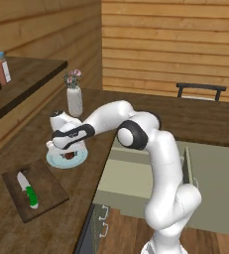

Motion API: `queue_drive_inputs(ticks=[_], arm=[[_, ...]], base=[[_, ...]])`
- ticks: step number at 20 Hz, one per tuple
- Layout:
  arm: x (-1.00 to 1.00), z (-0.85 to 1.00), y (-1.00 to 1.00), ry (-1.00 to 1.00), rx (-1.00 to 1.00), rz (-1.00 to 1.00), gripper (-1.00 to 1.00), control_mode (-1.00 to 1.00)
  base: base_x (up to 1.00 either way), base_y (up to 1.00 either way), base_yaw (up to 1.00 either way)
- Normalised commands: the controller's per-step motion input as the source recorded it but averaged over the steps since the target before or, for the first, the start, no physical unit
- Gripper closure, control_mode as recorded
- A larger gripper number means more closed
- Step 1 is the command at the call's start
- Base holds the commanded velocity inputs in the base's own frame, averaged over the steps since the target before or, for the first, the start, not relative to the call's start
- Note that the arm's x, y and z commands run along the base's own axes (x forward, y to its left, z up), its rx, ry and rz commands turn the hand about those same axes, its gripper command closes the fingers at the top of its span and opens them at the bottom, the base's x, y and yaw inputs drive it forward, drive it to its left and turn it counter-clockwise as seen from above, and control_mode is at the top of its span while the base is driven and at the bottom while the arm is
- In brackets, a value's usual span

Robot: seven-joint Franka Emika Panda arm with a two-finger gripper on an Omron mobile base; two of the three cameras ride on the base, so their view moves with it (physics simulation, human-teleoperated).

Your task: Pick up the knife from the drawer and place it on the cutting board. Then place the meat from the plate to the cutting board.

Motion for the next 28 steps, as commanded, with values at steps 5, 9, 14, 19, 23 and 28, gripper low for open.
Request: queue_drive_inputs(ticks=[5, 9, 14, 19, 23, 28], arm=[[-0.29, 0.14, 0.02, -0.01, 0.00, 0.06, 1.00, -1.00], [-0.81, 0.42, 0.12, 0.00, 0.03, 0.11, 1.00, -1.00], [-1.00, 0.49, 0.38, -0.04, 0.02, 0.14, 1.00, -1.00], [-0.97, 0.67, 0.37, -0.02, 0.03, 0.06, 1.00, -1.00], [-0.83, 0.41, 0.48, 0.00, 0.01, 0.00, 1.00, -1.00], [-0.47, -0.09, 0.38, 0.00, 0.00, 0.00, 1.00, -1.00]], base=[[0.00, 0.00, 0.00], [0.00, 0.00, 0.00], [0.00, 0.00, 0.00], [0.00, 0.00, 0.00], [0.00, 0.00, 0.00], [0.00, 0.00, 0.00]])
